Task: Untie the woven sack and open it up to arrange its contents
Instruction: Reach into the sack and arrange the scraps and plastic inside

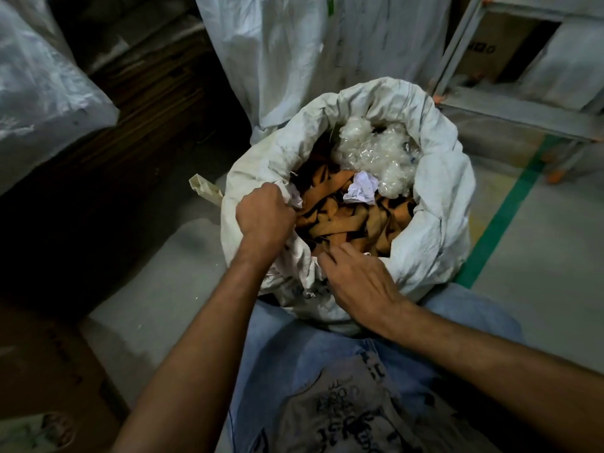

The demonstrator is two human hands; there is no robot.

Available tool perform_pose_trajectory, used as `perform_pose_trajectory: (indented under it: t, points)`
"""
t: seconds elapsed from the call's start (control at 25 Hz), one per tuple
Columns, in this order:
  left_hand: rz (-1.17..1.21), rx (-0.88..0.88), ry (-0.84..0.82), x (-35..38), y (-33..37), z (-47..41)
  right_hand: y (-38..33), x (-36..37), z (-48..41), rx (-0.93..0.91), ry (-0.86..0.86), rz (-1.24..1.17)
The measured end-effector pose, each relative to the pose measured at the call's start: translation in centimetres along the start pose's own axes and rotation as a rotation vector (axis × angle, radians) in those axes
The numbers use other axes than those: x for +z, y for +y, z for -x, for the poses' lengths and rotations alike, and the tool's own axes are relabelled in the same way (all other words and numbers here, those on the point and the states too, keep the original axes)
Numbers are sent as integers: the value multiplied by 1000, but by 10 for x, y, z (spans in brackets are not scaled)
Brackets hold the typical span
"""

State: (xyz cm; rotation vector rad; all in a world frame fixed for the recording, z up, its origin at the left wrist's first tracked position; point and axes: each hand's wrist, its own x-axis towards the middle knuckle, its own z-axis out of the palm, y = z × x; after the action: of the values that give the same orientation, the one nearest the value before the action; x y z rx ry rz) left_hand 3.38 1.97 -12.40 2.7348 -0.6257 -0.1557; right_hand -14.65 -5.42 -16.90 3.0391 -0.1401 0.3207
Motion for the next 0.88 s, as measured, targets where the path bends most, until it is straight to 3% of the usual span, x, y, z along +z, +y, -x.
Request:
perform_pose_trajectory:
  t: [0.08, 0.2, 0.28, 0.32, 0.36, 0.4, 0.48, 0.56, 0.68, 0.72, 0.8, 0.84, 0.88]
  points:
    - [369, -161, -22, 2, -17, -10, 0, -3, 2, 21, -73, -42]
    - [1189, -559, -92, -4, -37, -17, 14, -18, -14, 129, -266, -274]
    - [1344, -629, -143, -8, -44, -18, 36, -38, -46, 201, -472, -636]
    - [1355, -605, -151, -7, -48, -18, 49, -48, -66, 241, -494, -824]
    - [1347, -583, -149, -5, -49, -19, 60, -54, -88, 248, -442, -867]
    - [1326, -561, -150, -5, -49, -20, 69, -54, -113, 190, -315, -720]
    - [1280, -518, -176, -7, -48, -22, 75, -36, -161, -68, -135, -215]
    - [1201, -495, -204, -11, -47, -23, 68, -7, -204, -309, -224, 111]
    - [1081, -489, -301, -12, -61, -28, 64, 31, -248, -348, -267, 181]
    - [869, -397, -309, -12, -65, -31, 64, 38, -258, -352, -233, 177]
    - [168, -185, -167, -12, -64, -42, 64, 40, -276, -399, -239, 148]
    - [-71, -90, -54, -13, -53, -46, 64, 36, -285, -415, -281, 72]
    - [-160, -31, -5, -13, -40, -53, 64, 28, -296, -420, -326, -7]
